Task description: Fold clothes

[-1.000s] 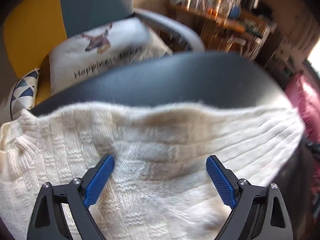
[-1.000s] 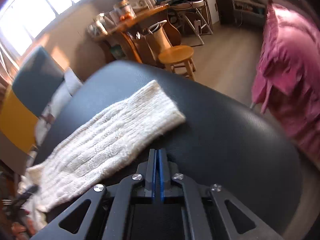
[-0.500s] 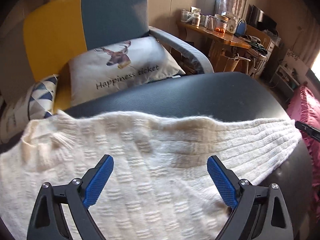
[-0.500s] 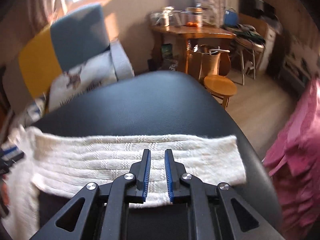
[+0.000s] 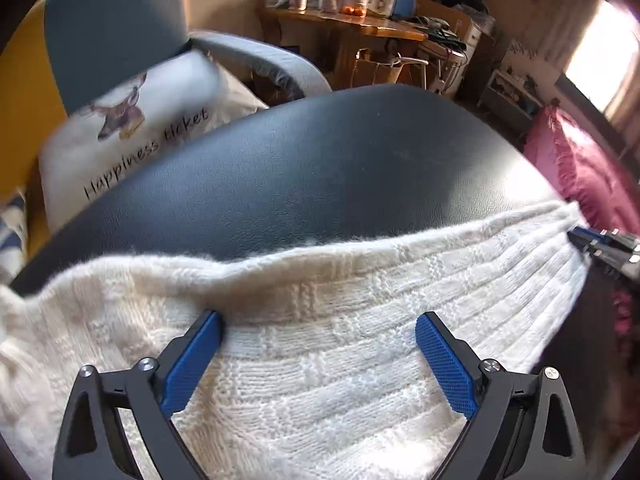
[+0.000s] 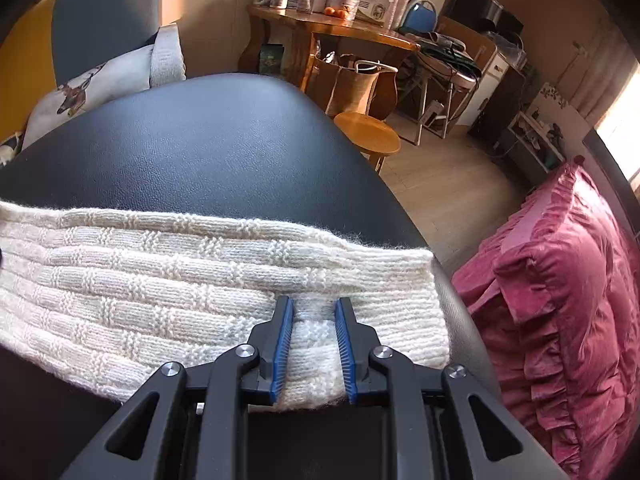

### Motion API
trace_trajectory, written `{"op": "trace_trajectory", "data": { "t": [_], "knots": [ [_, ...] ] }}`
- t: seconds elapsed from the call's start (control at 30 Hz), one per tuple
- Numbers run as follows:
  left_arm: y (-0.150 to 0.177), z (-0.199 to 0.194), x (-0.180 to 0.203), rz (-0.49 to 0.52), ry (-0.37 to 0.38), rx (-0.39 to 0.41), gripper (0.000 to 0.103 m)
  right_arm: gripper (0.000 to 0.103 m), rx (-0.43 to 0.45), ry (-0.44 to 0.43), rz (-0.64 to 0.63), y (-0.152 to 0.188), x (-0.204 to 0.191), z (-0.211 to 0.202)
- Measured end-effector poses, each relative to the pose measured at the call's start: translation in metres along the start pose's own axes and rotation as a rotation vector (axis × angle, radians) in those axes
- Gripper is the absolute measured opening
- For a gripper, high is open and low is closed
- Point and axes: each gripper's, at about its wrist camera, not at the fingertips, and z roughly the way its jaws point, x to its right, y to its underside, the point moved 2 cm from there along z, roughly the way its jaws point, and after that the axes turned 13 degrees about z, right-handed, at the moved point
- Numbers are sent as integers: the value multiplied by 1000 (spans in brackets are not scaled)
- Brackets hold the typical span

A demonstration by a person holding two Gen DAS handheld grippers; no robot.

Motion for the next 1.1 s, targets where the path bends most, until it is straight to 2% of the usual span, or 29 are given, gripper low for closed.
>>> {"op": "trace_trajectory", "data": {
  "t": [0.03, 0.17, 0.23, 0.37, 0.43, 0.47, 0.57, 0.67, 0.8, 0.93, 1.0, 1.1],
  "knots": [
    [0, -1, 2, 4, 4, 3, 99, 20, -3, -6, 8, 1, 2, -1],
    [7, -33, -19, -170, 115, 67, 98, 23, -12, -75, 87, -3, 14, 3],
    [17, -54, -33, -247, 121, 103, 98, 23, -17, -197, 196, -5, 30, -3],
    [46, -87, -45, -279, 53, 124, 98, 23, 2, -502, 532, 15, 78, -24],
    [66, -97, -47, -292, 15, 124, 98, 23, -15, -605, 687, 32, 99, -27],
    [76, -100, -48, -304, 3, 116, 98, 23, -26, -630, 741, 39, 107, -26],
    [107, -103, -50, -353, -21, 86, 98, 28, -73, -654, 877, 53, 122, -17],
    [132, -103, -50, -403, -20, 59, 98, 28, -127, -668, 1022, 64, 134, -2],
    [149, -101, -46, -406, -27, 42, 98, 26, -91, -696, 1109, 62, 135, 11],
    [154, -99, -37, -369, -52, 31, 98, 24, -46, -675, 1053, 50, 121, 16],
    [154, -97, -34, -356, -64, 24, 99, 10, -52, -630, 987, 42, 110, 15],
    [154, -97, -32, -350, -66, 15, 99, 7, -54, -572, 891, 29, 94, 11]
  ]
}}
